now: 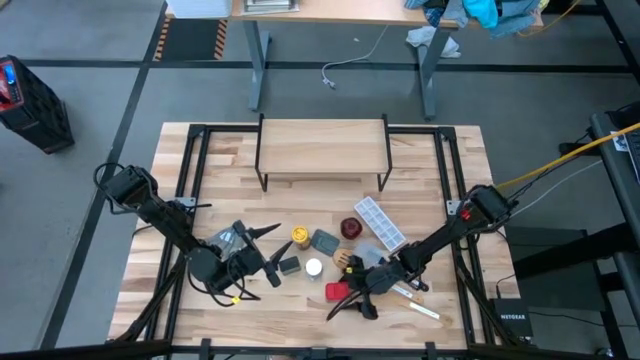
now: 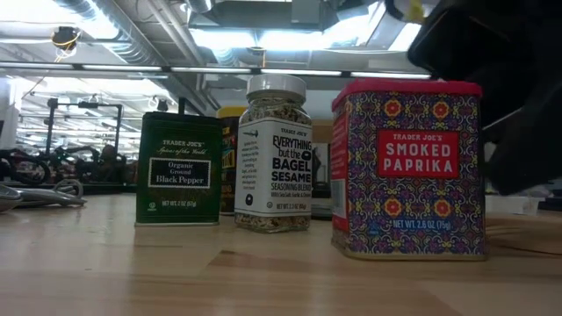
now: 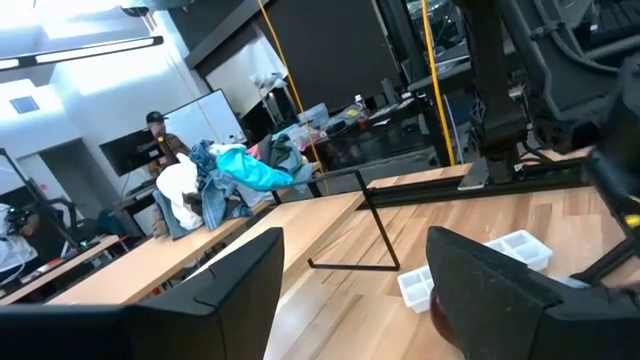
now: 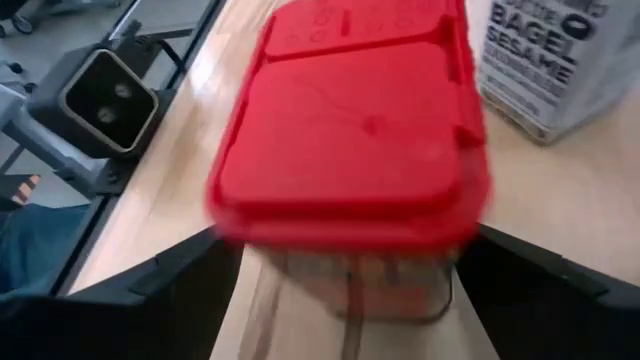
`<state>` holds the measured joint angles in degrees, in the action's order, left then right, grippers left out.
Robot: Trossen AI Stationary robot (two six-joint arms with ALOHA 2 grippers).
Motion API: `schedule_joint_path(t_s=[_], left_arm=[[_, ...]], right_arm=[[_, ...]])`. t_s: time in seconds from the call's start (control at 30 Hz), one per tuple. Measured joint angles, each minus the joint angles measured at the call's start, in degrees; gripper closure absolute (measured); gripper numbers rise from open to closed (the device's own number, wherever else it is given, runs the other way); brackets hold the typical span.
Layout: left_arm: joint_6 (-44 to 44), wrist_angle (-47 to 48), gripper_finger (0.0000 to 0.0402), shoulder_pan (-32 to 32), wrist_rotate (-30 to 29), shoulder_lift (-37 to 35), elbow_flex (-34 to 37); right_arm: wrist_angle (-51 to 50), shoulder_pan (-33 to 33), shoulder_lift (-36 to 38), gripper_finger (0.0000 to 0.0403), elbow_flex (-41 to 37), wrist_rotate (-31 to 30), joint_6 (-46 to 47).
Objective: Shelf spices
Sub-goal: Put the red seasoning can on the shelf
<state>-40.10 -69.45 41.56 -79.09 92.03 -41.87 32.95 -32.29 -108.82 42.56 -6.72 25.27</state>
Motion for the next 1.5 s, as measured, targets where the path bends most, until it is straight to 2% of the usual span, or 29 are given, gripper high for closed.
schedule_joint_path(t_s=[0.23,0.33,0.47,0.67,0.93,1.17,1.4,1.5], left_arm=[[0.3,0.1,0.0163,0.0,0.0,0.0,0.0],[0.3,0.4,0.0163,0.0,0.0,0.0,0.0],[0.3,0.4,0.0163,0.0,0.0,0.0,0.0],[0.3,0.4,0.0163,0.0,0.0,0.0,0.0],[0.3,1.4,0.0163,0.0,0.0,0.0,0.0],[0.6,1.6,0.0163,0.0,0.0,0.0,0.0],[4.8,5.8,0.0163,0.0,0.0,0.0,0.0],[7.8,9.4,0.0163,0.0,0.0,0.0,0.0]], right_arm=[[-0.1,0.1,-4.6,0.0048,4.4,-4.9,-3.6],[0.0,0.1,-4.8,0.0061,4.7,-7.6,-5.0],[0.0,0.1,-4.8,0.0112,4.7,-10.2,-6.2],[0.0,0.1,-4.4,0.0225,4.7,-10.7,-7.8],[-0.9,0.1,0.7,0.0224,4.6,-10.2,-10.4],[-4.0,0.9,10.7,0.0224,4.6,-12.1,-18.7],[-5.2,7.6,23.0,0.0224,4.6,-11.6,-29.0],[-5.3,12.9,27.5,0.0224,4.6,-8.5,-30.6]])
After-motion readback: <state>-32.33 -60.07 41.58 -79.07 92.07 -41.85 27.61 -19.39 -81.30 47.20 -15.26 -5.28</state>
